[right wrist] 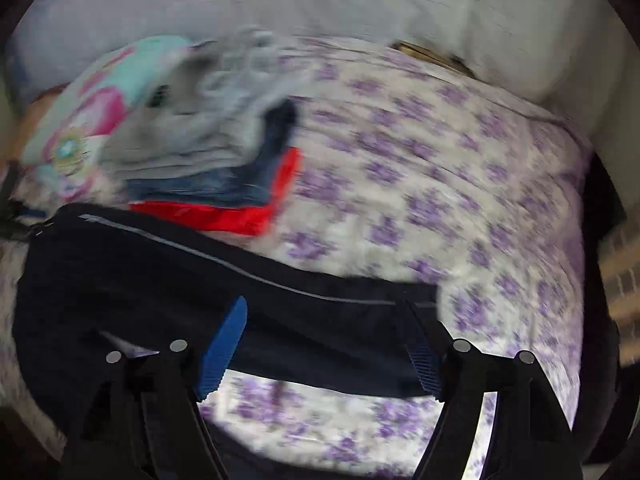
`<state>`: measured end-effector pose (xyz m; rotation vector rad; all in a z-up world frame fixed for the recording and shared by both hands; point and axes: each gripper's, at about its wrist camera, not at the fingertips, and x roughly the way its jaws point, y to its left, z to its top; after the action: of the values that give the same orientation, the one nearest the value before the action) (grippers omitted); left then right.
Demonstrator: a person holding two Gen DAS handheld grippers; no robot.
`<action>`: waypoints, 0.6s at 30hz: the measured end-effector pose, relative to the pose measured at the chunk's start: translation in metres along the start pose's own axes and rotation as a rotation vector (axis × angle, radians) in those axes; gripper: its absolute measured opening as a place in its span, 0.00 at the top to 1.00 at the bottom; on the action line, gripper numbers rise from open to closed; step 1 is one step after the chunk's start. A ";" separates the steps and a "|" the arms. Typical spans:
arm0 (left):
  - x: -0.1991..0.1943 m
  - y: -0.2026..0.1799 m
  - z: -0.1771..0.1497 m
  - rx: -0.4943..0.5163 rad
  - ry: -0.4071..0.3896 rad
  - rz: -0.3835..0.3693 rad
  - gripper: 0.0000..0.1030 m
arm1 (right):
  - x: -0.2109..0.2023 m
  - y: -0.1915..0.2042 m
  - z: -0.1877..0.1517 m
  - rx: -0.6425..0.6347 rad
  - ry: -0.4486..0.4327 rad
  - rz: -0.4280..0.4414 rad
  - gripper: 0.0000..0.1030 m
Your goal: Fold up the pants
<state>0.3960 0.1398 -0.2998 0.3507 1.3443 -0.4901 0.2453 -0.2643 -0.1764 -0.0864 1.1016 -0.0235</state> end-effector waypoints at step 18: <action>-0.078 0.031 -0.069 0.014 -0.060 -0.001 0.27 | 0.166 0.304 0.121 -0.866 0.171 0.234 0.23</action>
<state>0.3430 0.2118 -0.2386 0.3445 1.2836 -0.5079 0.4210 0.0351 -0.2946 -0.7398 1.2208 0.6702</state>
